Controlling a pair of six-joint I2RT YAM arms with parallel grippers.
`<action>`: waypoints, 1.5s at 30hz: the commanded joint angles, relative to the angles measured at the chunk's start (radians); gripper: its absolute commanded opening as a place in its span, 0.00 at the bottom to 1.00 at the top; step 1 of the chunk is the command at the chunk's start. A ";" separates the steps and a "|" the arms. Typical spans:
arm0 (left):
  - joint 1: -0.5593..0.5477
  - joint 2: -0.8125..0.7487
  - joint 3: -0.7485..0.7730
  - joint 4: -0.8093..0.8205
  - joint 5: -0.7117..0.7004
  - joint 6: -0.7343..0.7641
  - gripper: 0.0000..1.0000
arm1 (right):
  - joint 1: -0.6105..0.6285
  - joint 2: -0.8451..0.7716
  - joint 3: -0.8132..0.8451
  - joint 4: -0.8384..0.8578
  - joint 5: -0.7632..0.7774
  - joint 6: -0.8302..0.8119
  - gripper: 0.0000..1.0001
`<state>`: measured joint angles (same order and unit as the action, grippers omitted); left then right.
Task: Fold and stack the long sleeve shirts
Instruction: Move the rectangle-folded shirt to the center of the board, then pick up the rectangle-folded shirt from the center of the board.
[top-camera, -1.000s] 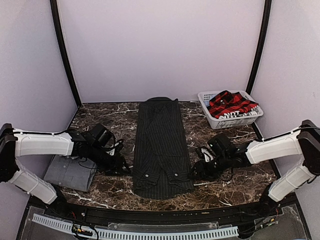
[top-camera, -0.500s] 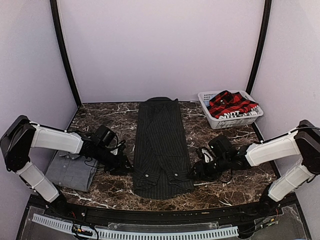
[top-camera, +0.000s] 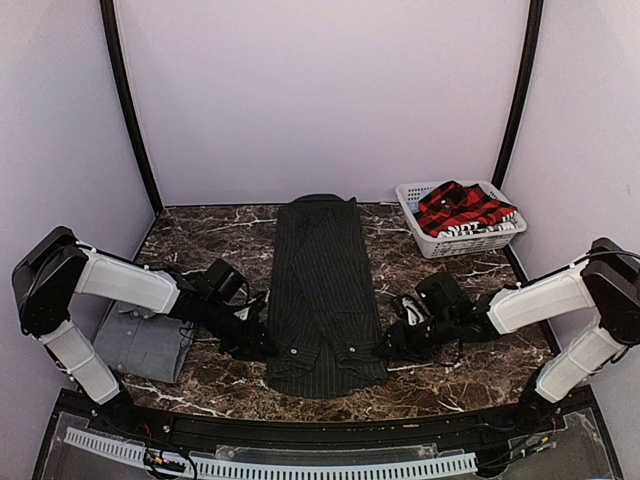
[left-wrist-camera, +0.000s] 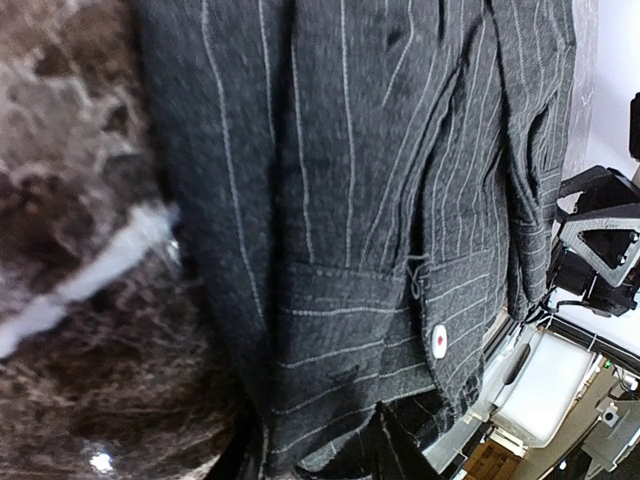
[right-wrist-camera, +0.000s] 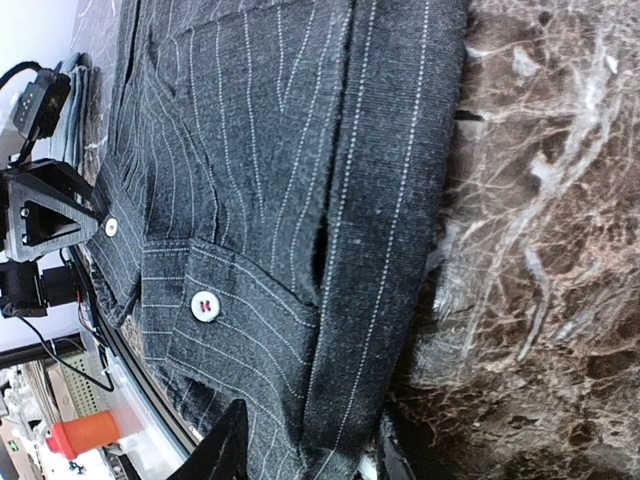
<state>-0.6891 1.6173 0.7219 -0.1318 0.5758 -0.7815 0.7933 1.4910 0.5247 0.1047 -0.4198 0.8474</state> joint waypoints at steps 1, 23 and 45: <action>-0.020 0.026 -0.014 -0.059 -0.005 -0.013 0.33 | 0.007 0.019 -0.018 0.013 -0.008 0.002 0.39; -0.022 -0.083 -0.074 -0.044 0.099 -0.049 0.00 | 0.065 -0.031 -0.007 0.033 -0.044 0.035 0.00; 0.151 -0.166 -0.042 0.292 0.288 -0.376 0.00 | -0.042 0.029 0.233 0.143 -0.030 0.132 0.00</action>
<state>-0.5743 1.4277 0.6559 -0.0425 0.7986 -0.9897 0.7925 1.4586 0.6956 0.1436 -0.4526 0.9443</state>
